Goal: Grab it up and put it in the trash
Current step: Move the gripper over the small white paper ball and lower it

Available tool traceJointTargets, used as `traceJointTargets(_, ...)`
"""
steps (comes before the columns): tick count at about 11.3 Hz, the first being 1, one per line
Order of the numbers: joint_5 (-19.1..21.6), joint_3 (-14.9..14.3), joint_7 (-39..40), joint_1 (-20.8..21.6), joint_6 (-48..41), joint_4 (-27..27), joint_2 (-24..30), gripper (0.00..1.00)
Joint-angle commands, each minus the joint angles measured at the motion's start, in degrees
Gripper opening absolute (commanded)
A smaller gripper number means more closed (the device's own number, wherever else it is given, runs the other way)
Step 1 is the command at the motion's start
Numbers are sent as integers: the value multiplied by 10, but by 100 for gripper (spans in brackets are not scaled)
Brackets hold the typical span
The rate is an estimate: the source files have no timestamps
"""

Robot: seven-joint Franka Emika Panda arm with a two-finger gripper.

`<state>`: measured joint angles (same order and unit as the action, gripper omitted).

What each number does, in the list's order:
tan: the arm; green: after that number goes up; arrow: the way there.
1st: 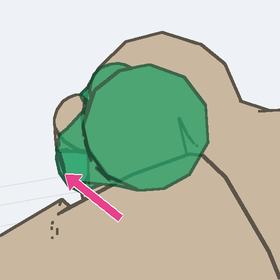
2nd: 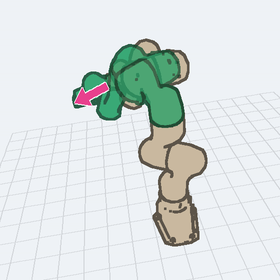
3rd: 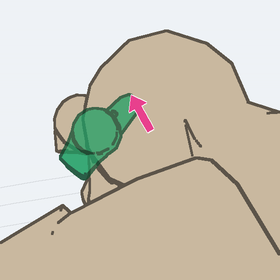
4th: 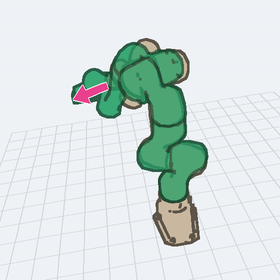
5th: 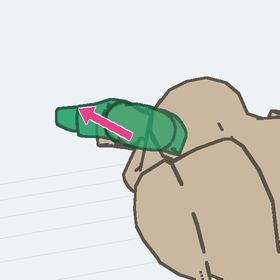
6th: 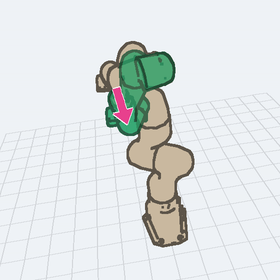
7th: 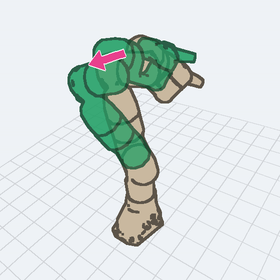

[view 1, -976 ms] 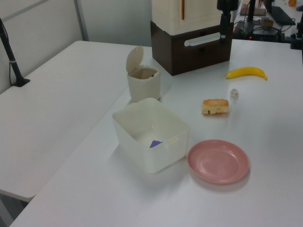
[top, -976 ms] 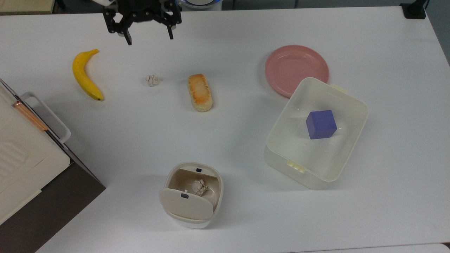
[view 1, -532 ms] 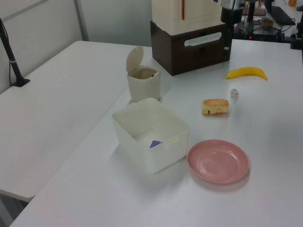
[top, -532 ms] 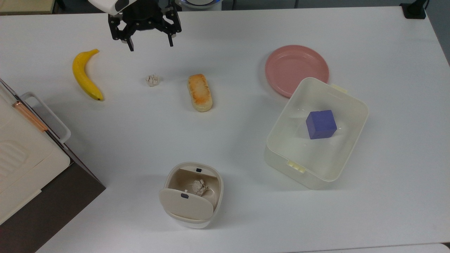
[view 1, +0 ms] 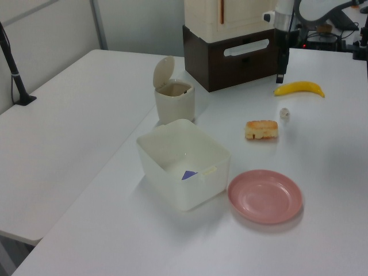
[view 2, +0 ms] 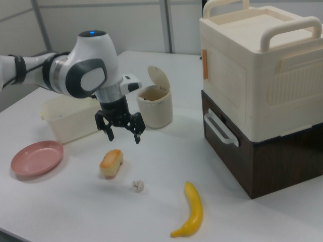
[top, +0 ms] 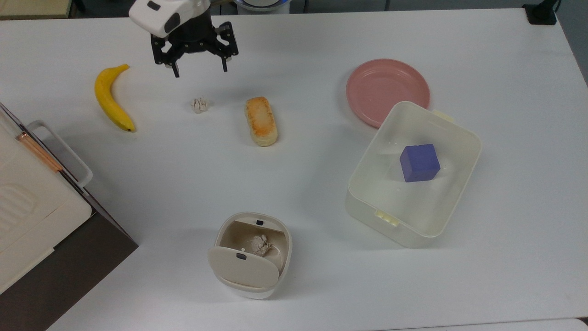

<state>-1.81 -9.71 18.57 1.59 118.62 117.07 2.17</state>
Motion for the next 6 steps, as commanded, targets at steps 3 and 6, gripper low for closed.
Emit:
traceJointTargets(3, -23, -2, 7, -3, 70, 64, 14, 100)
traceJointTargets(6, -23, -2, 7, -17, 85, 69, -6, 100)
